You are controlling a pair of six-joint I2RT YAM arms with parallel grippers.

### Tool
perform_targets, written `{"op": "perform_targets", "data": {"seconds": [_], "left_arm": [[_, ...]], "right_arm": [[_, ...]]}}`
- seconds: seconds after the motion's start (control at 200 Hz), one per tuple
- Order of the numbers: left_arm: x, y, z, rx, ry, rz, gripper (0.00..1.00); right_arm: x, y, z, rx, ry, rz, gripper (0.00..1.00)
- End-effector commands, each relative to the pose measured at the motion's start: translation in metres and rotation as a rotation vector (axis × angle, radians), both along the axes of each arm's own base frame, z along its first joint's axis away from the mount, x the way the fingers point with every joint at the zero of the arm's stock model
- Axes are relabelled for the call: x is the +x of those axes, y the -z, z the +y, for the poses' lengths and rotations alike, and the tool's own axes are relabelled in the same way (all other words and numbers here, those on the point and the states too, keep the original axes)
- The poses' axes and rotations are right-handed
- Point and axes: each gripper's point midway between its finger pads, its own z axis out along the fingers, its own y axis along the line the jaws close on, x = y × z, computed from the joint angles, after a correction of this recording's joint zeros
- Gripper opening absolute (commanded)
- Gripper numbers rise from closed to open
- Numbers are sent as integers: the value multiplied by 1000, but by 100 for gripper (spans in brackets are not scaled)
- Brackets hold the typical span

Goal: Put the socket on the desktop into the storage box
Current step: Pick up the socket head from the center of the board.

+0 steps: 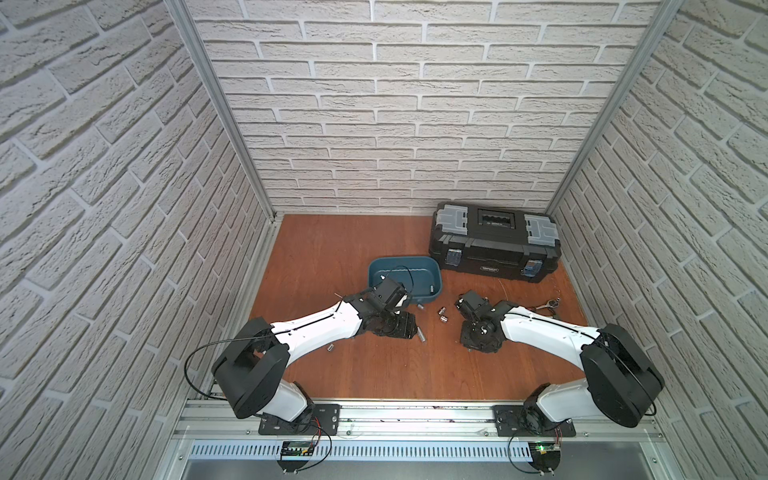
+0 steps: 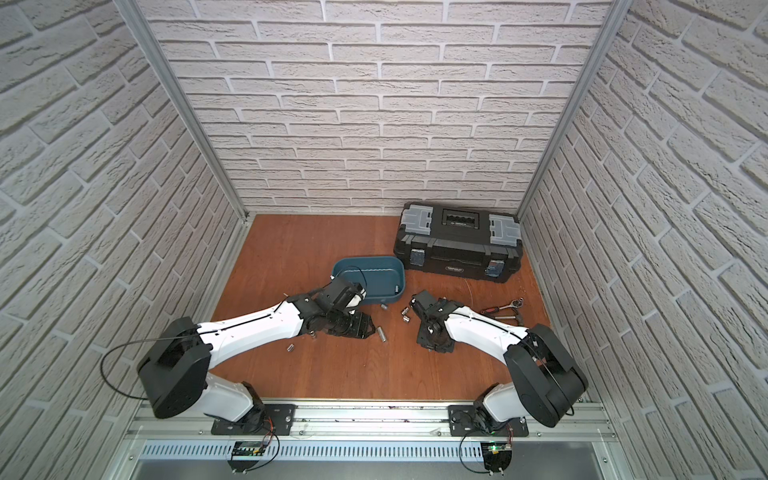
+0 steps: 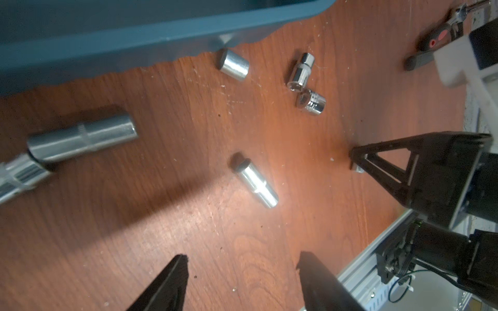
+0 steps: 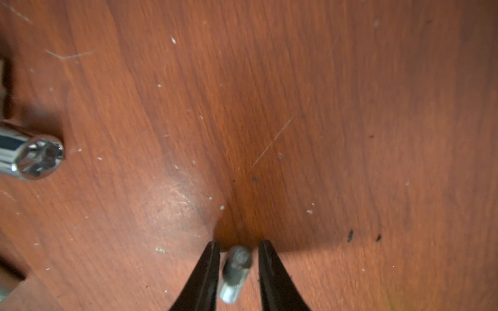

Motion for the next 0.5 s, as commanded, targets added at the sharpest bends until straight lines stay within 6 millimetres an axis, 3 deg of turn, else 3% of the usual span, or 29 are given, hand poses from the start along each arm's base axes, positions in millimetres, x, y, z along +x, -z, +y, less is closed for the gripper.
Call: {"op": "perform_targets", "data": {"seconds": [0.0, 0.36, 0.495], "left_arm": [[1, -3, -2, -27, -5, -29, 70], [0, -4, -3, -37, -13, -41, 70], [-3, -4, 4, -30, -23, -43, 70]], "right_arm": [[0, 1, 1, 20, 53, -2, 28], [-2, 2, 4, 29, 46, 16, 25], [-4, 2, 4, 29, 38, 25, 31]]}}
